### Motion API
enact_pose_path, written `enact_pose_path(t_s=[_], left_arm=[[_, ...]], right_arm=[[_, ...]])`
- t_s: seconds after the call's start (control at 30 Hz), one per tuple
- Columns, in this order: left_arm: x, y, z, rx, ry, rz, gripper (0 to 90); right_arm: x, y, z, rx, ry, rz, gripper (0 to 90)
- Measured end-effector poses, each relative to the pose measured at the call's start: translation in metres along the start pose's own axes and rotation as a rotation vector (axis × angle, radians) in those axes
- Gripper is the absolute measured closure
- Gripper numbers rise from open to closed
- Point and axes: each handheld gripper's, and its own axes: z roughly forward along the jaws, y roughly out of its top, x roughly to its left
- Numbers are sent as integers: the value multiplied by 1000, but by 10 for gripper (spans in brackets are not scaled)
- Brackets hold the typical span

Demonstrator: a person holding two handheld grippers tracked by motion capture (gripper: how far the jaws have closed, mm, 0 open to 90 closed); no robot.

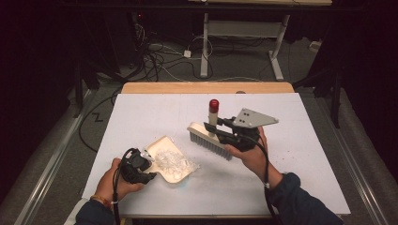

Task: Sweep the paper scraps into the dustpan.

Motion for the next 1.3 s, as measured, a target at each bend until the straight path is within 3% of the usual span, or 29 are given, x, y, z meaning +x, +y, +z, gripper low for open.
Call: enact_pose_path(t_s=[0.2, 0.33, 0.53, 0.7, 1.0, 1.13, 1.3], left_arm=[[-1, 1, 1, 3, 1, -4, 635], [-1, 2, 1, 9, 3, -1, 635], [-1, 3, 2, 11, 6, 3, 635], [-1, 4, 2, 7, 4, 5, 635], [1, 2, 1, 2, -4, 11, 635], [1, 0, 1, 0, -7, 7, 635], [0, 1, 1, 5, 0, 8, 635]], right_arm=[[2, -18, -38, 70, 30, 22, 707], [8, -28, -45, 123, 65, 35, 707], [16, -37, -27, 164, 84, 32, 707], [22, -32, -6, 148, 86, 24, 707], [39, -15, 37, 98, 133, 8, 707], [44, -9, 37, 90, 140, -10, 707], [36, -3, 23, 70, 151, -7, 707]])
